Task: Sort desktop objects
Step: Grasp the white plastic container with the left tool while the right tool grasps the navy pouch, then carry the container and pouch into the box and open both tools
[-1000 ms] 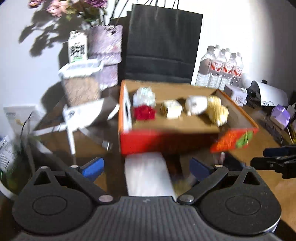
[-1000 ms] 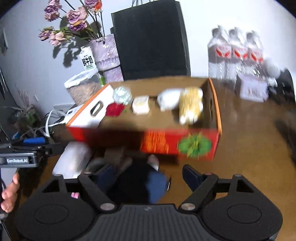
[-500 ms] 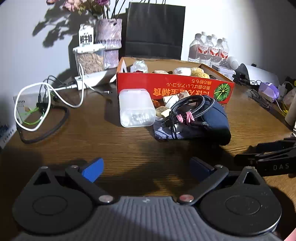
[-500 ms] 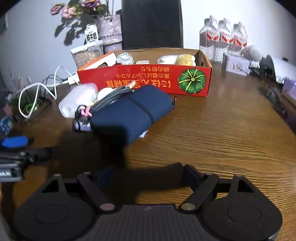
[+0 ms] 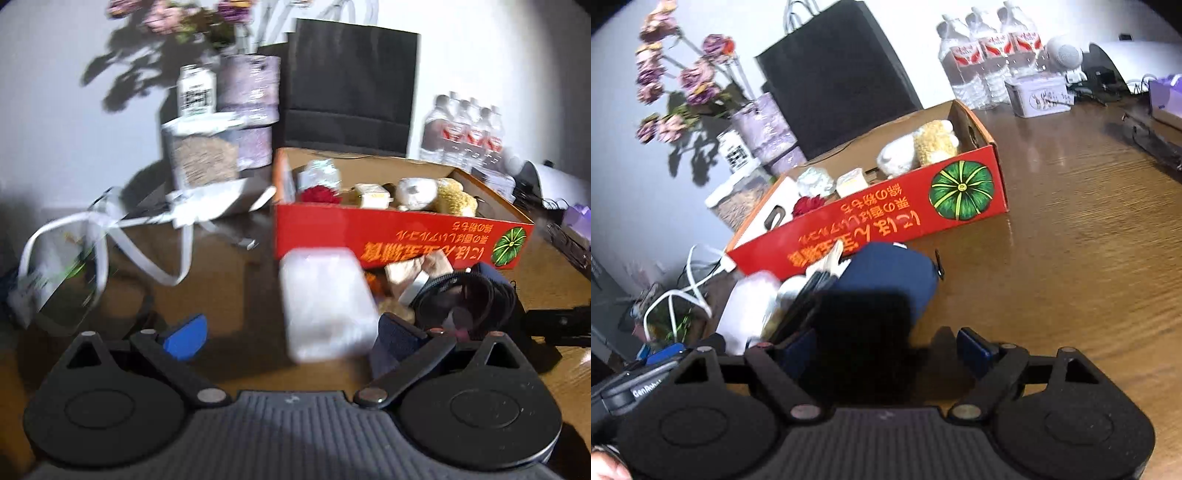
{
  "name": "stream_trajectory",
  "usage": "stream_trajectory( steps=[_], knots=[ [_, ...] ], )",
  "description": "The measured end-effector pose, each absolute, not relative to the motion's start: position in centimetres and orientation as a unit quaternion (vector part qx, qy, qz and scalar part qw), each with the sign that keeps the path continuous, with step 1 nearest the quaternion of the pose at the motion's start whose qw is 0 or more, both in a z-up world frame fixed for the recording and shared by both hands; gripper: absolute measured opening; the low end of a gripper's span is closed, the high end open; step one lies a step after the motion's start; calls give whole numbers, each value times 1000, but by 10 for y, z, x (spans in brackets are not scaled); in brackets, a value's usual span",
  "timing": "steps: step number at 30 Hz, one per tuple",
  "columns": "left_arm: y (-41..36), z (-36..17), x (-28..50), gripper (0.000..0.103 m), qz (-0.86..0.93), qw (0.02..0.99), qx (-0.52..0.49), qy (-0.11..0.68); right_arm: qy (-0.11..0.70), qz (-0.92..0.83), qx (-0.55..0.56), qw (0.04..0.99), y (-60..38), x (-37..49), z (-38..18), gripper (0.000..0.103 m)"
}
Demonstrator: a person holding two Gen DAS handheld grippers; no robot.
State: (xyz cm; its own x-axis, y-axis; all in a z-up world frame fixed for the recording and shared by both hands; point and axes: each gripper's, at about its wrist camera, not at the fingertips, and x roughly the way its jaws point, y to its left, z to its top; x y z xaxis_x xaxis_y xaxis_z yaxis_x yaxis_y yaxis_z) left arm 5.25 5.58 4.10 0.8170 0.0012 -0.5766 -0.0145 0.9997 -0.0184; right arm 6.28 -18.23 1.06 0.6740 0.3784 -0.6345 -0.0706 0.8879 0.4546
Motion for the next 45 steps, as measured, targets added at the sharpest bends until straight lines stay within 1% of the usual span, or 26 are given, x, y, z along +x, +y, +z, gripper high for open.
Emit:
stream_trajectory(
  steps=[3,6,7,8,9,11,12,14,17,19,22,26,30,40,45],
  knots=[
    [53,35,79,102,3,950,-3,313,390,122,219,886,-175,77,7,83],
    [56,26,98,101,-6,944,-13,329,394,129,227,881,-170,86,4,87],
    [57,22,103,99,-8,942,-15,335,394,130,225,882,-167,87,4,89],
    [58,18,107,97,-11,939,-18,343,393,128,213,885,-164,88,4,89],
    [60,15,109,90,-14,937,-25,348,392,127,191,891,-158,89,4,89],
    [64,12,109,78,-23,935,-37,351,387,123,150,902,-147,89,5,82],
    [64,11,109,66,-24,935,-32,352,382,127,143,904,-144,88,6,80],
    [60,12,105,66,-15,938,-10,347,373,133,137,908,-143,86,9,70],
    [58,21,88,66,-15,944,-10,329,363,138,132,912,-152,77,17,64],
    [57,32,72,66,-15,948,-9,317,357,135,131,915,-163,68,21,63],
    [59,46,43,66,-20,952,-25,303,352,121,110,922,-179,52,26,63],
    [53,53,7,66,-41,949,-30,312,357,143,63,921,-190,30,33,63],
    [40,43,-24,66,-53,942,-10,331,369,166,33,914,-192,7,35,64],
    [32,20,-66,66,-45,928,-12,369,403,207,-31,891,-175,-38,27,64],
    [25,18,-77,67,-41,931,3,364,401,192,-41,895,-167,-52,23,71]
  ],
)
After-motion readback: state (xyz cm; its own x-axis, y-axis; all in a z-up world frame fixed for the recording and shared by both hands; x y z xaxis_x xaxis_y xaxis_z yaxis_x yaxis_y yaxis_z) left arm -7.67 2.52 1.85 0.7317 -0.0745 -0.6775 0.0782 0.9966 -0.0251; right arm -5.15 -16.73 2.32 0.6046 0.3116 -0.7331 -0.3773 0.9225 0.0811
